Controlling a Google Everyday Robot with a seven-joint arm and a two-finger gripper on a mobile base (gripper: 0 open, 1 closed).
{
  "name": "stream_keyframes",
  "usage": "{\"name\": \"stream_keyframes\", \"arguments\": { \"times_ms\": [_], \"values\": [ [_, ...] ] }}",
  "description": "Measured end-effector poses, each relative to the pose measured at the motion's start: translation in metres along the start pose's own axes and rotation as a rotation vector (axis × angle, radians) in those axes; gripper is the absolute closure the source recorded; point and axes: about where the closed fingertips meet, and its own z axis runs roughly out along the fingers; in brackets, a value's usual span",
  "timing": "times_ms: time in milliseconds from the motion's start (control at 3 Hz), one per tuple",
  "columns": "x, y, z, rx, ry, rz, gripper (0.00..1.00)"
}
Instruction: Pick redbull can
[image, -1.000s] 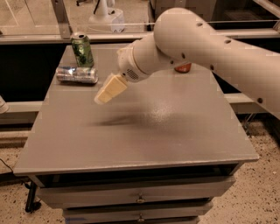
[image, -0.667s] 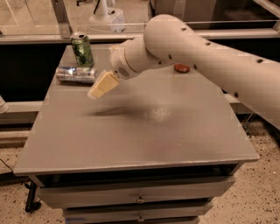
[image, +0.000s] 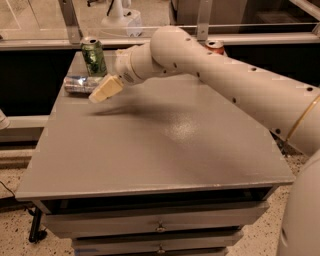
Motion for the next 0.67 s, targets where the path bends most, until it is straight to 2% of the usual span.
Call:
{"name": "stream_keyframes", "arguments": {
  "times_ms": [333,667],
  "values": [
    [-0.007,-0.001,0.025,-0.010,-0.032,0.033,0.00],
    [-0.002,0.007,0.049,-0.034,-0.026,0.079,0.10]
  ]
}}
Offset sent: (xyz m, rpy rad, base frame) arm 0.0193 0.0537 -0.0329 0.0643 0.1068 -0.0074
